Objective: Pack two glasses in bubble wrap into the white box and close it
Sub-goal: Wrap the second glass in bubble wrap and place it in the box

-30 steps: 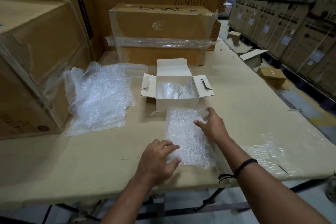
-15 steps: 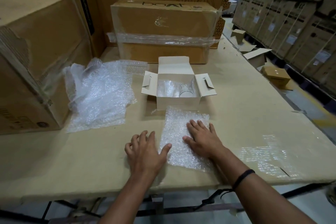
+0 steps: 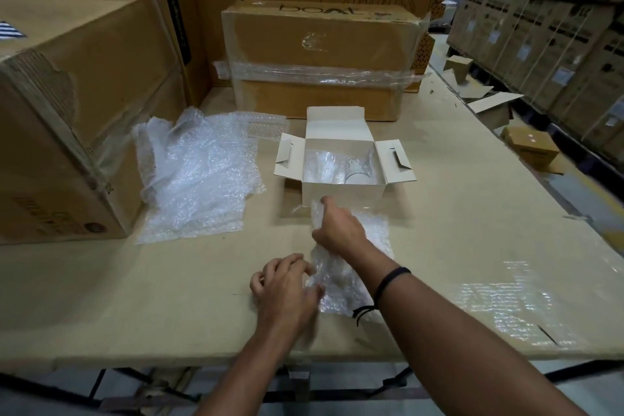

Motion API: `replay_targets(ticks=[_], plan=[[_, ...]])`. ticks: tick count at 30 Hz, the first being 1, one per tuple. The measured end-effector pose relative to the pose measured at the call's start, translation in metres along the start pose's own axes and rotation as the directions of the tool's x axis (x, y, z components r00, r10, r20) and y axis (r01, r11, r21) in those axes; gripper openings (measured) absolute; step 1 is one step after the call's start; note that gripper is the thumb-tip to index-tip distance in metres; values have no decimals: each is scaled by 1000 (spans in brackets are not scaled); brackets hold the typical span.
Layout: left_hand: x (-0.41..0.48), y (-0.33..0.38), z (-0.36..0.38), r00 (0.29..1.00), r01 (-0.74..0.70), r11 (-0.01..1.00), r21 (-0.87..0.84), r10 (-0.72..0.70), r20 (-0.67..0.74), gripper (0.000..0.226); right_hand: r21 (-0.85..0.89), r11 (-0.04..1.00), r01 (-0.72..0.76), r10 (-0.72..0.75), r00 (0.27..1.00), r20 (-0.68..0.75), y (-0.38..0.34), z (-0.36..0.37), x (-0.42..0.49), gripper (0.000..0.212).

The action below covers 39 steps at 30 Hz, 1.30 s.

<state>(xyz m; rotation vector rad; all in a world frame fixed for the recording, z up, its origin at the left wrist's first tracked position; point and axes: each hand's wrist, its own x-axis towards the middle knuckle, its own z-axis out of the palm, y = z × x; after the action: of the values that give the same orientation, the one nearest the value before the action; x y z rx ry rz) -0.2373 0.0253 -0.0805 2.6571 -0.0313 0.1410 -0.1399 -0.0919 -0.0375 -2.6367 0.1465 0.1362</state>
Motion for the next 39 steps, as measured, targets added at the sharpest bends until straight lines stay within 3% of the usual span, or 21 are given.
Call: replay_targets(ticks=[2, 5, 7, 9, 11, 13, 14, 16, 18, 20, 23, 25, 27, 30, 32, 35, 39], plan=[[1, -2, -3, 991, -20, 982, -190, -6, -135, 38, 343, 938, -47, 47, 999, 9, -6, -10, 4, 61], [1, -2, -8, 957, -92, 933, -348, -13, -289, 70, 843, 535, -66, 105, 994, 11, -8, -38, -1, 63], [1, 1, -13, 893, -207, 892, -401, 5, -450, 62, 957, 289, -21, 94, 996, -6, -3, -56, -10, 61], [4, 3, -18, 813, -331, 867, -372, 61, -579, 42, 992, 127, -4, 69, 998, -5, 12, -66, -18, 63], [8, 1, -22, 721, -463, 859, -219, 222, -656, 24, 998, 68, -4, 56, 998, 0, 31, -66, -25, 67], [10, -1, -21, 674, -579, 808, -113, 396, -623, 15, 998, 37, -41, 81, 996, 38, 53, -61, -30, 71], [10, 1, -20, 684, -615, 782, -103, 464, -563, 13, 997, 44, -63, 110, 992, 58, 64, -56, -32, 74], [6, 4, -13, 751, -614, 783, -95, 543, -376, 11, 973, 204, -108, 220, 974, 62, 82, -48, -36, 81], [1, 5, -4, 844, -523, 851, -56, 507, -172, 13, 884, 440, -160, 318, 948, 13, 93, -40, -40, 86], [-2, 6, 2, 910, -413, 911, 4, 413, -50, 23, 816, 552, -171, 337, 941, -30, 100, -35, -41, 84], [-1, 8, 2, 946, -322, 936, 142, 324, 13, 52, 705, 695, -146, 336, 932, -138, 103, -34, -36, 54], [-1, 9, 1, 947, -314, 933, 175, 322, -19, 41, 622, 766, -165, 352, 916, -191, 98, -37, -33, 29], [0, 8, 4, 950, -294, 951, 92, 301, -80, 22, 596, 790, -145, 337, 915, -223, 90, -42, -32, 19], [1, 7, 5, 971, -164, 981, -101, 142, -194, 28, 578, 812, -78, 250, 942, -225, 78, -52, -31, 26], [3, 3, -1, 982, -55, 988, -146, 26, -189, 30, 490, 872, -12, 140, 964, -225, 73, -54, -26, 40], [7, -10, -9, 993, 71, 996, -51, -75, -94, 41, 211, 962, 174, -128, 968, -214, 60, -48, -17, 53], [9, -28, -15, 995, 84, 995, 55, -81, -57, 43, -55, 950, 307, -312, 939, -147, 40, -18, -4, 49]])
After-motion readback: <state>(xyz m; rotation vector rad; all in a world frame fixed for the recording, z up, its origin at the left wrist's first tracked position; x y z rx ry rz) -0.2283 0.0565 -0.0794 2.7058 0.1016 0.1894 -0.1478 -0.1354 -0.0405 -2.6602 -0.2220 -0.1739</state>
